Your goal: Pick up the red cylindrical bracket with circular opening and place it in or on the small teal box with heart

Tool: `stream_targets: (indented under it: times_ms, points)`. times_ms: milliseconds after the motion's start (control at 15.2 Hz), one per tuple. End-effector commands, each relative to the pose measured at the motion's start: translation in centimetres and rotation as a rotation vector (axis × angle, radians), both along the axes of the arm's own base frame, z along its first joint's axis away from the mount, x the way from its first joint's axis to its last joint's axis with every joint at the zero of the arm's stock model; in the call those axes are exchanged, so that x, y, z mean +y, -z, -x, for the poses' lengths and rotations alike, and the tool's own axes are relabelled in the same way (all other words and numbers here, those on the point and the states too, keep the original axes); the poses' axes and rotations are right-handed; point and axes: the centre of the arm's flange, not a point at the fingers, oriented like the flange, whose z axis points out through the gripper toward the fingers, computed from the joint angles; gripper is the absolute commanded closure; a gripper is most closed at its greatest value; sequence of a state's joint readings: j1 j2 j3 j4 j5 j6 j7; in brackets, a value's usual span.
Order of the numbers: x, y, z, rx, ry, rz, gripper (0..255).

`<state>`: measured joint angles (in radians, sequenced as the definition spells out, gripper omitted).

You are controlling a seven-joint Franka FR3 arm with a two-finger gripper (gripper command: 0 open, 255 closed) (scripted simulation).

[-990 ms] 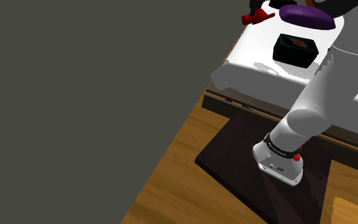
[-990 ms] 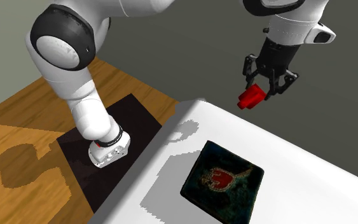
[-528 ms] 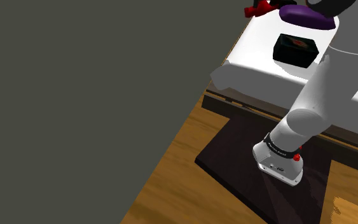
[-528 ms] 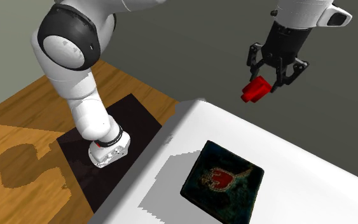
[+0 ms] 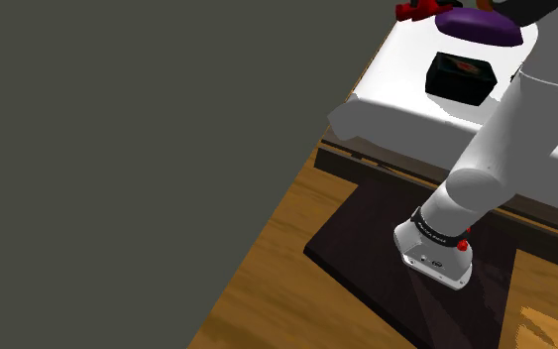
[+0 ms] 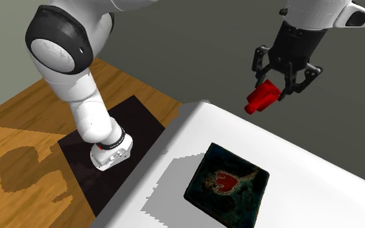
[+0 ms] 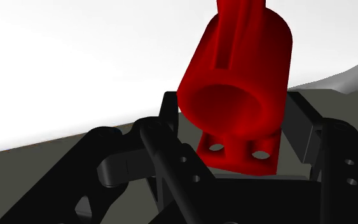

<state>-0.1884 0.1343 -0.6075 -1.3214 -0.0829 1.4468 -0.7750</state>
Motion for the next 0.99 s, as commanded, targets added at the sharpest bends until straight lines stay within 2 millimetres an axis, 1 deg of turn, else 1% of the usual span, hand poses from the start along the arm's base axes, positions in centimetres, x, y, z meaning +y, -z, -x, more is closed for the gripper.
stream_targets:
  times_ms: [0, 924]
  points:
    - [-1.0, -0.1, 2.2, 0.0, -0.001, 0.0, 255]
    - [-9.0, -0.2, 19.0, 0.0, -0.001, 0.0, 255]
